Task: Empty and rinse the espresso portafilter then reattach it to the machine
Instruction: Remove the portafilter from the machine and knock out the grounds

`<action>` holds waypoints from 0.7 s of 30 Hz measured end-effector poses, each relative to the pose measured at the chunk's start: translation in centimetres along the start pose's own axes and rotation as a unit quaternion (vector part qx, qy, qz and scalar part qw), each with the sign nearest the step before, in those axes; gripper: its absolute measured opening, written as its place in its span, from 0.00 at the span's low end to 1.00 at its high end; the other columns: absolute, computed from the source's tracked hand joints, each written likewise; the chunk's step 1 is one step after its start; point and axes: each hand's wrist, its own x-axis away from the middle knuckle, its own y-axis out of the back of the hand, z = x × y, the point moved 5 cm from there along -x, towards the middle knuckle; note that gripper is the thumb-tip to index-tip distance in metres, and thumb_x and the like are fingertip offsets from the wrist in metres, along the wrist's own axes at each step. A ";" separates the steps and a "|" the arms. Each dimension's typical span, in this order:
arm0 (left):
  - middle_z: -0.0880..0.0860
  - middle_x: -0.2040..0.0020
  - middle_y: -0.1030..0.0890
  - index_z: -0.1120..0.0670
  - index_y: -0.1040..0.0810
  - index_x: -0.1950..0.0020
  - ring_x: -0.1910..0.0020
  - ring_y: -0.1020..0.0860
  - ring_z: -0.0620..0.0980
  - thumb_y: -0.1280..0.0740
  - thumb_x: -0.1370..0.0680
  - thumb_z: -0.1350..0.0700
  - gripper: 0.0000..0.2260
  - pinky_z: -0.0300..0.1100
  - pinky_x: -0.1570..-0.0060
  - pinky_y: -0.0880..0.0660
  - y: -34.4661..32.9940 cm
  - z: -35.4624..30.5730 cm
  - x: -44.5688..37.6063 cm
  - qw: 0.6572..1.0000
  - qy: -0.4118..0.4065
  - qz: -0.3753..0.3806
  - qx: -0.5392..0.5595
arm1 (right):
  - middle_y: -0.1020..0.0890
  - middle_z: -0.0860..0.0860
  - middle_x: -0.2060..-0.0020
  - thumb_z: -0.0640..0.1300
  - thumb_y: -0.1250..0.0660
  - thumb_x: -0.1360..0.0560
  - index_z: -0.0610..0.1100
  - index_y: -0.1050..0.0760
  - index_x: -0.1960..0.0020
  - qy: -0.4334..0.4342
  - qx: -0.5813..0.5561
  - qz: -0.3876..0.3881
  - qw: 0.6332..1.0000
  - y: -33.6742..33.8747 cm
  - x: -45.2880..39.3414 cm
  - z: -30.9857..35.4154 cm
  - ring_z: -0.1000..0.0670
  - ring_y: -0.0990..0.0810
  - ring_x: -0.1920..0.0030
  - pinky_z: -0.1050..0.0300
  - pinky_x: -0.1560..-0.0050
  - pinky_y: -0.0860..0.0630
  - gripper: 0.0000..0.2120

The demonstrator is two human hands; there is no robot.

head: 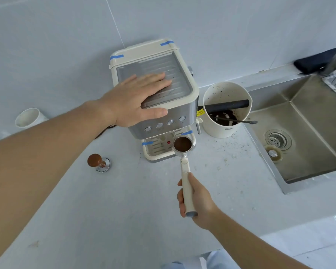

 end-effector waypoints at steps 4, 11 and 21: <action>0.44 0.19 0.51 0.39 0.51 0.22 0.22 0.54 0.42 0.50 0.28 0.29 0.36 0.49 0.25 0.57 -0.1 -0.4 0.2 1.000 0.026 0.006 -0.008 | 0.26 0.44 0.71 0.57 0.47 0.18 0.41 0.30 0.49 0.002 0.005 0.015 1.000 2.4 1.0 0.7 0.46 0.31 0.78 0.57 0.74 0.33 0.19; 0.48 0.20 0.43 0.42 0.42 0.23 0.22 0.46 0.48 0.51 0.25 0.32 0.32 0.54 0.26 0.47 0.3 -2.2 0.1 0.997 0.074 -0.039 0.005 | 0.27 0.44 0.71 0.57 0.47 0.17 0.41 0.30 0.49 0.000 0.010 0.029 1.000 6.5 2.9 2.4 0.47 0.32 0.78 0.56 0.73 0.34 0.19; 0.49 0.24 0.34 0.41 0.36 0.28 0.24 0.40 0.48 0.50 0.25 0.32 0.27 0.60 0.28 0.43 0.4 -3.2 -2.8 0.981 0.157 -0.087 0.069 | 0.29 0.43 0.71 0.56 0.47 0.17 0.41 0.27 0.49 0.050 -0.011 0.057 0.997 10.7 5.2 7.1 0.46 0.34 0.79 0.56 0.75 0.34 0.19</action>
